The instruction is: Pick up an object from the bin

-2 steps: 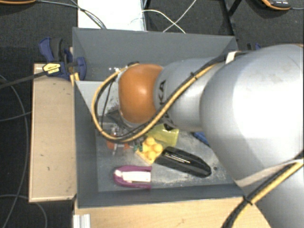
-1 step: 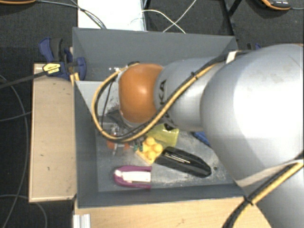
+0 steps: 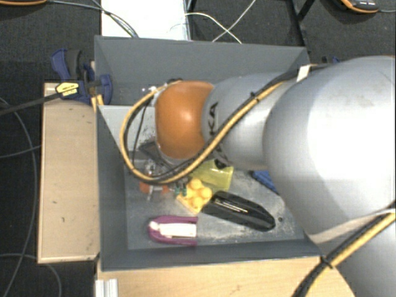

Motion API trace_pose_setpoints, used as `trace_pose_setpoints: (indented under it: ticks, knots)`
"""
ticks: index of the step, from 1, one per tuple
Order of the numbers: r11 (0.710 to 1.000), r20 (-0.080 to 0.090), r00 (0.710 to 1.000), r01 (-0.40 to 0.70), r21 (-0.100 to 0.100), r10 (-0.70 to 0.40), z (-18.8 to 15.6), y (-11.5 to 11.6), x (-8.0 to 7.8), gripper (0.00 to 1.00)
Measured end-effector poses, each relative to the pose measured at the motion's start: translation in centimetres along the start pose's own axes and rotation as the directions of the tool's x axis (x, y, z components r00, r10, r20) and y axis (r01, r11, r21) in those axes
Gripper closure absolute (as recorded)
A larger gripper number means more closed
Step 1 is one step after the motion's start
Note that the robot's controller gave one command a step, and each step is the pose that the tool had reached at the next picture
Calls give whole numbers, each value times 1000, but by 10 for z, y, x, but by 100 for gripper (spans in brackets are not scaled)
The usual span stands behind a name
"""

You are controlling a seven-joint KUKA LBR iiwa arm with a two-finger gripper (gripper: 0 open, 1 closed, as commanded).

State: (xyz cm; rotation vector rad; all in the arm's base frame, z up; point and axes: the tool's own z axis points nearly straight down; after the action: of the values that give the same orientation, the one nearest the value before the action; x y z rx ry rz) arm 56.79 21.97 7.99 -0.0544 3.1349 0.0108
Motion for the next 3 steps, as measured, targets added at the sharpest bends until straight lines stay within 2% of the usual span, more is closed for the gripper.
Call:
trace_pose_setpoints:
  ticks: [2,3]
  knots:
    - [1000,-7,1000,-1,2,1,-25,-1,2,100]
    - [1000,-4,1000,-1,1,1,-47,0,0,100]
